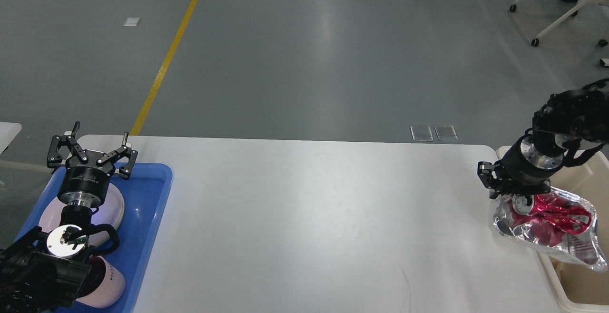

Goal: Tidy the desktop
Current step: 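Grasp the plastic bag of red cans, lift it into the bin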

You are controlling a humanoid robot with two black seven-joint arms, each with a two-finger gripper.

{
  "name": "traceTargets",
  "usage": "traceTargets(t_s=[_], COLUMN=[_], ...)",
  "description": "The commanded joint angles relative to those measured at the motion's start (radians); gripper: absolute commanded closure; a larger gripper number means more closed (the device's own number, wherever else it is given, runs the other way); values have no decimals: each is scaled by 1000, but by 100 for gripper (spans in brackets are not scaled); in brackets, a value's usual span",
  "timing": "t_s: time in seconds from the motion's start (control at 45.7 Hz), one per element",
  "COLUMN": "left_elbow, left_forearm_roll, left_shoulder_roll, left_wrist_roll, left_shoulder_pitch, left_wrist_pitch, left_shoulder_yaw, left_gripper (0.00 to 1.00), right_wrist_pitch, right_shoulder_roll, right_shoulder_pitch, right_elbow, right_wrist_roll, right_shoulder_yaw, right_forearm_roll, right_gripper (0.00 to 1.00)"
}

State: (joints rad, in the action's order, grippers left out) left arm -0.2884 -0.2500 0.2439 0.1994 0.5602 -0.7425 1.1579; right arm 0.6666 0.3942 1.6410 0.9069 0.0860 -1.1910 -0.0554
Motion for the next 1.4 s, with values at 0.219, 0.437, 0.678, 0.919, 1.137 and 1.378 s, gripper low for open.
traceTargets(t_s=[0.219, 0.437, 0.678, 0.919, 1.137, 1.378], left_elbow=[0, 0, 0, 0, 0, 0], left_forearm_roll=[0, 0, 0, 0, 0, 0], left_shoulder_roll=[0, 0, 0, 0, 0, 0], left_wrist_roll=[0, 0, 0, 0, 0, 0], left_shoulder_pitch=[0, 0, 0, 0, 0, 0], left_wrist_pitch=[0, 0, 0, 0, -1, 0], left_shoulder_yaw=[2, 2, 2, 2, 2, 2], left_gripper=[4, 4, 4, 4, 4, 4], right_wrist_pitch=[136, 169, 149, -50, -280, -436], right_shoulder_roll=[-35, -92, -112, -42, 60, 89], right_shoulder_pitch=[332, 462, 448, 260, -12, -285], right_elbow=[3, 3, -9, -65, -147, -287], right_wrist_roll=[-2, -2, -2, -2, -2, -3], right_shoulder_yaw=[2, 8, 7, -62, -76, -52], right_forearm_roll=[0, 0, -3, -23, -30, -17], right_gripper=[100, 100, 100, 100, 100, 100])
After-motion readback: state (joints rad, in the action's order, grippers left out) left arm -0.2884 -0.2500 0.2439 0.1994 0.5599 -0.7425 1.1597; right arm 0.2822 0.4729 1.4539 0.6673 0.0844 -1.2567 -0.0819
